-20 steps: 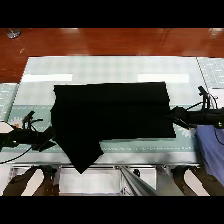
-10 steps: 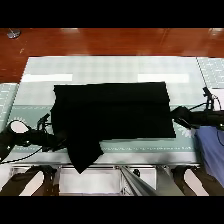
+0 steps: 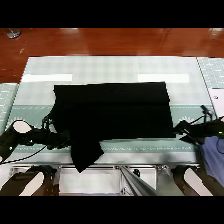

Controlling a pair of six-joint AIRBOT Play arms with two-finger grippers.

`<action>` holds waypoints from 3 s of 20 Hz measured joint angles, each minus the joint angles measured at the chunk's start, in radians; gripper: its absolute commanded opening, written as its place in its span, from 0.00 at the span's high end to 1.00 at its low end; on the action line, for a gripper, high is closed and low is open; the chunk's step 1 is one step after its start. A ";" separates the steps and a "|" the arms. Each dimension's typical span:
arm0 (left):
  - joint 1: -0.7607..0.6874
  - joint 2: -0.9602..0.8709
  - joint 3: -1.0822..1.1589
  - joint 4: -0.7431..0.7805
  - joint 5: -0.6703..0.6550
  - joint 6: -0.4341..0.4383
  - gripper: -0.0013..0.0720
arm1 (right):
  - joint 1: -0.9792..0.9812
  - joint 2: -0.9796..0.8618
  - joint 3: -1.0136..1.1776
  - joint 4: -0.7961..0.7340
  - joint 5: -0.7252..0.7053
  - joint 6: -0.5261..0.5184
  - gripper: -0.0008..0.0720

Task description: Fold the shirts.

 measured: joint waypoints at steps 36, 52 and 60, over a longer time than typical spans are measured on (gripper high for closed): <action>0.142 -0.649 0.864 -0.136 0.064 0.069 0.95 | 0.172 -0.627 0.763 0.343 -0.121 -0.077 0.96; 0.219 -0.644 0.923 -0.108 -0.077 0.090 0.03 | 0.064 -0.676 0.766 0.285 -0.066 -0.065 0.14; 0.146 -0.535 0.868 -0.087 -0.037 0.093 0.03 | 0.127 -0.764 0.759 0.318 -0.091 -0.055 0.18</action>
